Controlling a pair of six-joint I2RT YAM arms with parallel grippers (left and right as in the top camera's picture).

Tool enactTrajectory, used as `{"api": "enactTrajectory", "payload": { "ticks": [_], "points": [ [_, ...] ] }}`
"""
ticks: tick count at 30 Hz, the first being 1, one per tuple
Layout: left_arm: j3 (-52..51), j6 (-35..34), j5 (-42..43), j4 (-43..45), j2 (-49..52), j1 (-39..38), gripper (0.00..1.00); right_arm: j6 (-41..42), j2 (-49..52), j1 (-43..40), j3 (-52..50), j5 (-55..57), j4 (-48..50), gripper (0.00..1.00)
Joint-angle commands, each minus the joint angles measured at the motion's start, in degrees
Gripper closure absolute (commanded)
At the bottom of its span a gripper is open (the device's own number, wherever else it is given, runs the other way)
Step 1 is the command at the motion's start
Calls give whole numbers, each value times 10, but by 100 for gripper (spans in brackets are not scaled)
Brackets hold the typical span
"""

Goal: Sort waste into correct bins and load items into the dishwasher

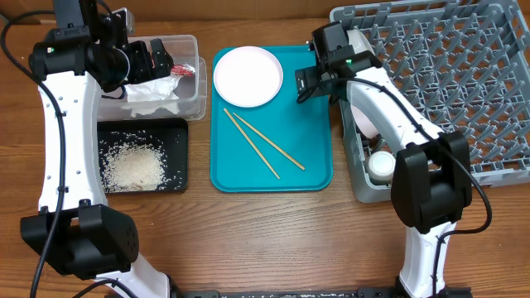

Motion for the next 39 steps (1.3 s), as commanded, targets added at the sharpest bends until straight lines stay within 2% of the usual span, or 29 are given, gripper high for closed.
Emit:
{"api": "enactTrajectory", "payload": {
  "ticks": [1, 12, 18, 23, 32, 39],
  "points": [
    [8, 7, -3, -1, -17, 0, 0, 2, 16, -43, 7, 47, -9, 2],
    [8, 7, -3, -1, -17, 0, 0, 2, 16, -38, 13, 37, -11, 0],
    [8, 7, -3, -1, -17, 0, 0, 20, 15, -12, 122, -50, -91, 0],
    [8, 7, -3, -1, -17, 0, 0, 102, 15, 11, 187, -85, -113, 1],
    [8, 7, -3, -1, -17, 0, 0, 278, 78, 57, 186, -73, -109, 28],
    [8, 7, -3, -1, -17, 0, 0, 361, 129, 78, 186, -52, -104, 41]
  ]
}}
